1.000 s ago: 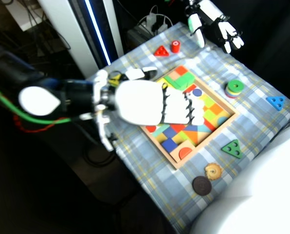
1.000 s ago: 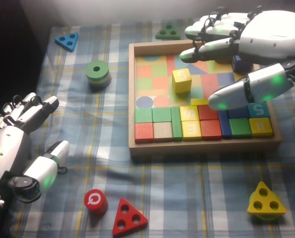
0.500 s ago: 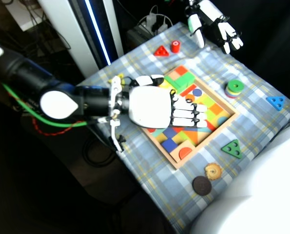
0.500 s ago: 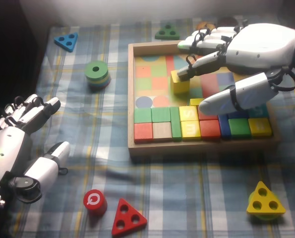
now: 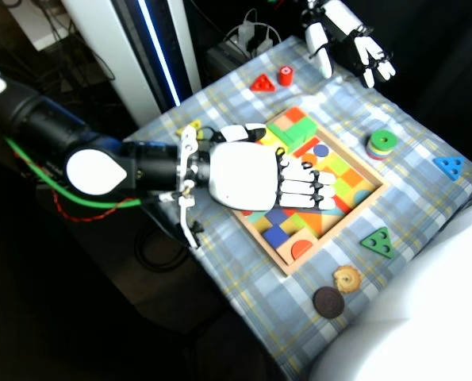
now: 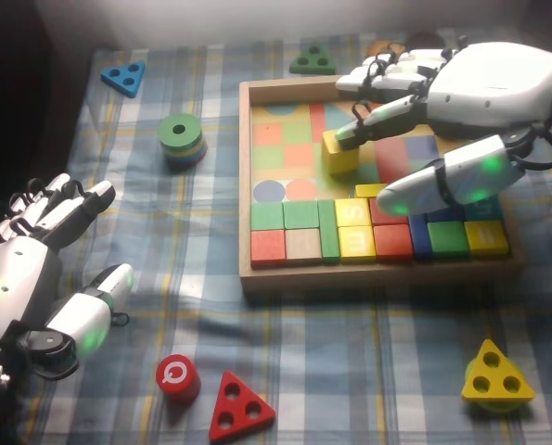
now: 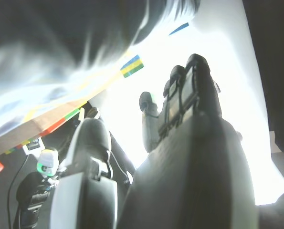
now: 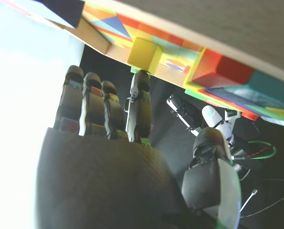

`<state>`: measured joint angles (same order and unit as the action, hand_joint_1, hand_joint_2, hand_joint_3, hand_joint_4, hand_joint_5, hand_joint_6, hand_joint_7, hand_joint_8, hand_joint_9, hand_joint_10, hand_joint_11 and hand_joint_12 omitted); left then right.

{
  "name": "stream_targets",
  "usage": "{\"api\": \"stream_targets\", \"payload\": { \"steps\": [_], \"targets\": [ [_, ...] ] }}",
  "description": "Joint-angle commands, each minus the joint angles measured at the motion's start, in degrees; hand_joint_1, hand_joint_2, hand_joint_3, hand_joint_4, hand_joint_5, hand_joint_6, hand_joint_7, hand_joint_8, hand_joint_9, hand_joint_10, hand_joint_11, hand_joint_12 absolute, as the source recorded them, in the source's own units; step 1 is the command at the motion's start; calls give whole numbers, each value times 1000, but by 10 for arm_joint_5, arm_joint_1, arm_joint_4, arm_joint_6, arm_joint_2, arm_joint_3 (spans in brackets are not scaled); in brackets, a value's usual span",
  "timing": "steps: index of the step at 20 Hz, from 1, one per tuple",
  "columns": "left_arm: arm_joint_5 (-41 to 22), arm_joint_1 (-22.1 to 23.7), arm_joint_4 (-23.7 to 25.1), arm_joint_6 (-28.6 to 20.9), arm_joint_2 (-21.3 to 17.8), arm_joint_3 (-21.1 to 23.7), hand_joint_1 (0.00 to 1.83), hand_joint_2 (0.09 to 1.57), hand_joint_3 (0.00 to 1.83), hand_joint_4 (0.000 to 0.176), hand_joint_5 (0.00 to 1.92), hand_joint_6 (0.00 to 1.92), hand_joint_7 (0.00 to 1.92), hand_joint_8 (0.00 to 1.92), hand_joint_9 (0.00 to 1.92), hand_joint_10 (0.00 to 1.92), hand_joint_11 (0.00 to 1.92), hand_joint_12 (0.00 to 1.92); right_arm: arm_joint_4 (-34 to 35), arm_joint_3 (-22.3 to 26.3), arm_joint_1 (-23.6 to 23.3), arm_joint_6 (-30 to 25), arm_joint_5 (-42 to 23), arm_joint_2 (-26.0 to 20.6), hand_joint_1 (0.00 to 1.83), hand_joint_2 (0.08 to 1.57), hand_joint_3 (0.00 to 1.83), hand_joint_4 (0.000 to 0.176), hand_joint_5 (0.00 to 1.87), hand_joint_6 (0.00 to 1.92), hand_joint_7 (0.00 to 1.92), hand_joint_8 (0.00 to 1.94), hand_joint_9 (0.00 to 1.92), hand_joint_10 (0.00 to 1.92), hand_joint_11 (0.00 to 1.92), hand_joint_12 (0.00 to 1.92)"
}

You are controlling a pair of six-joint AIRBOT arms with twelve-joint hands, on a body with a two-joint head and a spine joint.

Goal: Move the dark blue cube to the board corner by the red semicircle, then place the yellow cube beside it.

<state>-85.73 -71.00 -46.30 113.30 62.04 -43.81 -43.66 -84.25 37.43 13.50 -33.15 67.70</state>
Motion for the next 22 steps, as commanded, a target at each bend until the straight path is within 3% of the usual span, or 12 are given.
{"api": "stream_targets", "payload": {
  "steps": [1,3,4,5,6,9,11,13,17,19,20,22],
  "targets": [
    [-64,2,29,-3,0,-5,611,1410,2,58,321,6,78,4,73,6,0,0,15,1,-5,-2,-19,-8,0,976,0,8,443,4,0,0,0,0,0,0],
    [-63,2,28,-4,0,-4,622,1407,0,58,318,2,65,0,53,0,0,0,15,0,-3,-2,-4,-23,0,924,0,4,412,2,0,0,0,0,0,0],
    [-63,2,28,-4,0,-4,631,1406,0,56,320,2,73,3,59,3,0,0,15,0,-2,-2,1,-27,0,932,0,23,425,7,4,2,0,0,0,0],
    [-63,2,28,-4,0,-4,590,1416,4,62,309,3,63,3,58,2,0,0,16,-1,0,-2,8,-35,0,944,0,14,402,1,0,0,0,0,0,0],
    [-63,2,28,-4,0,-4,591,1415,2,66,312,4,70,4,64,4,0,0,17,-1,0,-2,10,-36,0,964,0,38,401,2,0,0,0,0,0,0],
    [-63,2,28,-4,0,-4,625,1411,0,59,326,5,79,3,67,3,0,0,19,-12,0,-2,22,-40,0,930,0,36,382,0,0,0,0,0,0,0],
    [-63,2,28,-4,0,-4,640,1404,0,66,325,4,75,5,69,4,0,0,21,-19,1,-2,28,-40,0,902,0,67,351,0,0,0,0,0,0,0],
    [-63,2,28,-4,0,-4,666,1397,0,55,335,5,83,5,72,4,0,0,22,-23,1,-2,33,-40,0,898,0,101,345,0,0,0,0,0,0,0],
    [-61,2,28,-4,0,-4,677,1394,0,58,332,4,73,2,77,4,0,0,22,-26,2,-2,43,-45,0,871,0,99,338,1,0,0,0,0,0,0],
    [-60,2,28,-4,-1,-4,685,1389,0,47,352,7,89,5,84,5,0,0,22,-21,4,-2,47,-54,0,886,0,117,349,5,0,0,0,0,0,0],
    [-59,2,28,-4,-1,-4,684,1390,0,40,360,9,95,6,87,6,0,0,22,-19,6,-2,49,-58,0,894,0,104,360,9,0,0,0,0,0,0],
    [-58,2,28,-4,-1,-4,654,1398,2,60,330,0,76,0,70,1,0,0,22,-16,8,-2,52,-64,0,911,0,119,365,9,0,0,0,0,0,0]
  ]
}}
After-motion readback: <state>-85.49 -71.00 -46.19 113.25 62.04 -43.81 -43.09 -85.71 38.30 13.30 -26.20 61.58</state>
